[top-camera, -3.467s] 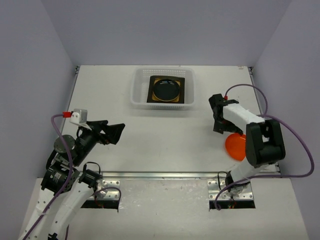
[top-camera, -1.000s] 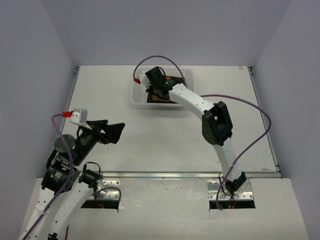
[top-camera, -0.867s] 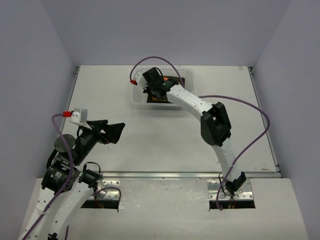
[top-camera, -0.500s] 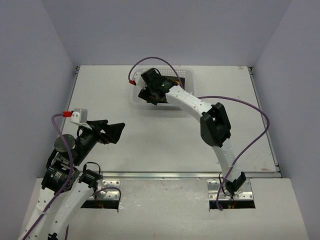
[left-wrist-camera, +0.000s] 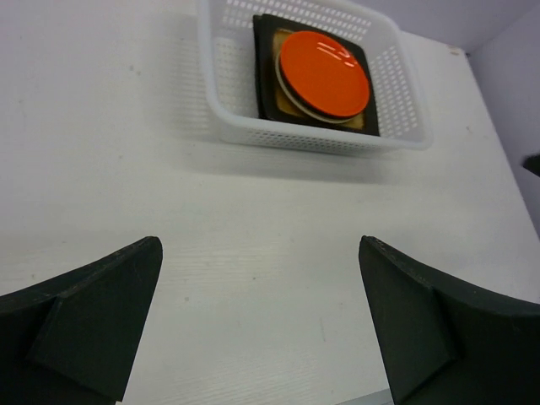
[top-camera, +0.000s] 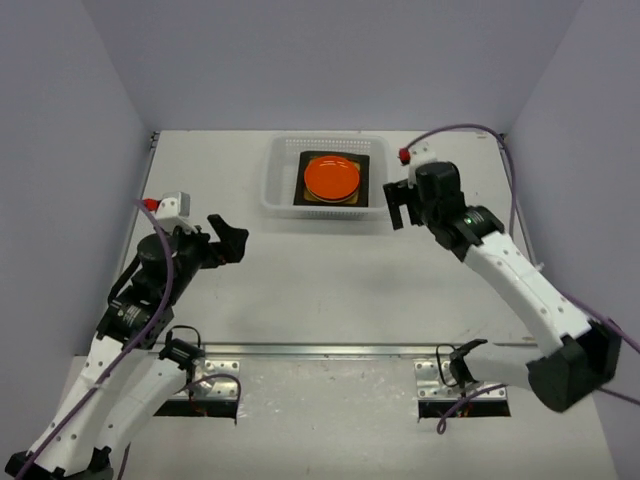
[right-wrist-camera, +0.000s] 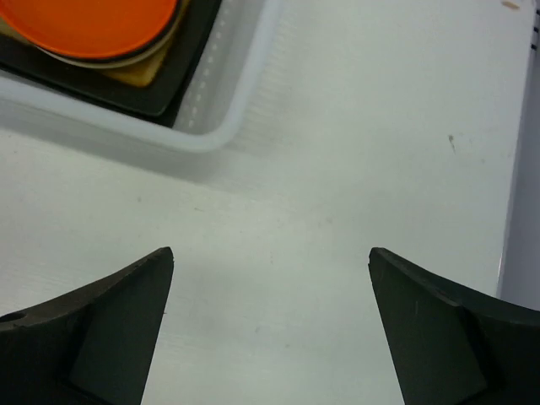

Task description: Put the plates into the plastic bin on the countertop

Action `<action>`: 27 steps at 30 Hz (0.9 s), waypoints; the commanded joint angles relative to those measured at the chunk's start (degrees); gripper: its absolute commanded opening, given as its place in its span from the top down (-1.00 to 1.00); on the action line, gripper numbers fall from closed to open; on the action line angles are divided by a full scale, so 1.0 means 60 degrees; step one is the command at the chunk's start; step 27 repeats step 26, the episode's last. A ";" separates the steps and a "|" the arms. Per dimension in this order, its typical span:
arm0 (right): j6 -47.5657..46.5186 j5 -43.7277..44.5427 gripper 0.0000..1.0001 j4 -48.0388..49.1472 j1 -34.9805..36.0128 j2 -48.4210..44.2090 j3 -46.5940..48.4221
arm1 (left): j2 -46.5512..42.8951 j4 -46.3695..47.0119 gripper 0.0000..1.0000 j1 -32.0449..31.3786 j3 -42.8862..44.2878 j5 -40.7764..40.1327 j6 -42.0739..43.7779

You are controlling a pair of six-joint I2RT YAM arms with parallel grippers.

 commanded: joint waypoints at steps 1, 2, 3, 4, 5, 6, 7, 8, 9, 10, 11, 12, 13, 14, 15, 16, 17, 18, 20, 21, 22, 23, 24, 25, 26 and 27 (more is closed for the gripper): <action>0.1901 0.0970 -0.98 0.0323 0.0010 -0.2679 -0.2074 | 0.1583 0.0011 -1.00 0.0007 0.0732 -0.1472 0.0251; 0.1971 0.1220 -0.97 0.0232 0.0010 -0.3453 -0.2485 | 0.1923 0.0071 -1.00 0.0031 0.0833 -0.1979 0.0251; 0.2102 0.1440 -0.97 0.0057 0.0010 -0.4146 -0.2783 | 0.2231 0.0017 -1.00 0.0085 0.0998 -0.2147 0.0251; 0.2182 0.1557 -0.98 -0.0088 0.0010 -0.4662 -0.2985 | 0.2435 -0.0061 -1.00 0.0174 0.1119 -0.2530 0.0230; 0.2261 0.1651 -0.98 -0.0365 0.0010 -0.5080 -0.3126 | 0.2566 -0.0148 -1.00 0.0328 0.1200 -0.2799 0.0222; 0.2339 0.1692 -0.98 -0.0463 0.0010 -0.5458 -0.3237 | 0.2652 -0.0226 -1.00 0.0523 0.1232 -0.2938 0.0222; 0.2433 0.1721 -0.98 -0.0702 0.0010 -0.5951 -0.3383 | 0.2618 -0.0223 -1.00 0.0901 0.1133 -0.3003 0.0289; 0.2535 0.1752 -0.97 -0.1034 0.0010 -0.6490 -0.3546 | 0.2537 -0.0186 -1.00 0.1345 0.0986 -0.3043 0.0382; 0.2557 0.1670 -0.98 -0.1202 0.0017 -0.6797 -0.3685 | 0.2296 -0.0055 -1.00 0.1604 0.0813 -0.2941 0.0403; 0.2578 0.1588 -0.98 -0.1370 0.0024 -0.7104 -0.3824 | 0.2054 0.0076 -1.00 0.1862 0.0639 -0.2838 0.0425; 0.2629 0.1570 -0.97 -0.1533 0.0015 -0.7232 -0.3926 | 0.1726 0.0236 -1.00 0.1926 0.0465 -0.2690 0.0496; 0.2662 0.1605 -0.97 -0.1709 0.0010 -0.7390 -0.3979 | 0.1424 0.0380 -1.00 0.1951 0.0298 -0.2660 0.0597; 0.2679 0.1677 -0.98 -0.1895 0.0010 -0.7583 -0.3995 | 0.1149 0.0510 -1.00 0.1960 0.0137 -0.2723 0.0718; 0.2696 0.1768 -0.98 -0.2028 0.0010 -0.7713 -0.4000 | 0.0871 0.0655 -1.00 0.1962 -0.0076 -0.2757 0.0775; 0.2714 0.1865 -0.97 -0.2143 0.0010 -0.7823 -0.4000 | 0.0593 0.0807 -1.00 0.1962 -0.0306 -0.2781 0.0812; 0.2734 0.1944 -0.97 -0.2249 0.0010 -0.7936 -0.4000 | 0.0323 0.0907 -1.00 0.1958 -0.0477 -0.2783 0.0833; 0.2756 0.1988 -0.98 -0.2337 0.0010 -0.8056 -0.4000 | 0.0072 0.0910 -1.00 0.1947 -0.0534 -0.2740 0.0823; 0.2770 0.2004 -0.98 -0.2339 0.0010 -0.8059 -0.4014 | -0.0034 0.0924 -1.00 0.1947 -0.0593 -0.2739 0.0823; 0.2785 0.2004 -0.97 -0.2440 0.0025 -0.8275 -0.4057 | -0.0124 0.0925 -1.00 0.1932 -0.0595 -0.2710 0.0837; 0.2796 0.2057 -0.98 -0.2441 0.0025 -0.8375 -0.4112 | -0.0028 0.0903 -1.00 0.1932 -0.0562 -0.2688 0.0837; 0.2791 0.2086 -0.98 -0.2442 0.0025 -0.8437 -0.4140 | 0.0044 0.0877 -1.00 0.1932 -0.0532 -0.2681 0.0837; 0.2793 0.2115 -0.98 -0.2442 0.0017 -0.8492 -0.4162 | 0.0127 0.0835 -1.00 0.1932 -0.0498 -0.2635 0.0837; 0.2800 0.2136 -0.98 -0.2448 0.0010 -0.8534 -0.4182 | 0.0183 0.0807 -1.00 0.1932 -0.0471 -0.2580 0.0837; 0.2800 0.2189 -0.98 -0.2456 0.0010 -0.8549 -0.4184 | 0.0197 0.0801 -1.00 0.1932 -0.0462 -0.2550 0.0837; 0.2813 0.2279 -0.98 -0.2456 0.0010 -0.8570 -0.4162 | 0.0199 0.0793 -1.00 0.1932 -0.0462 -0.2541 0.0831; 0.2813 0.2279 -0.98 -0.2456 0.0010 -0.8570 -0.4162 | 0.0199 0.0793 -1.00 0.1932 -0.0462 -0.2541 0.0831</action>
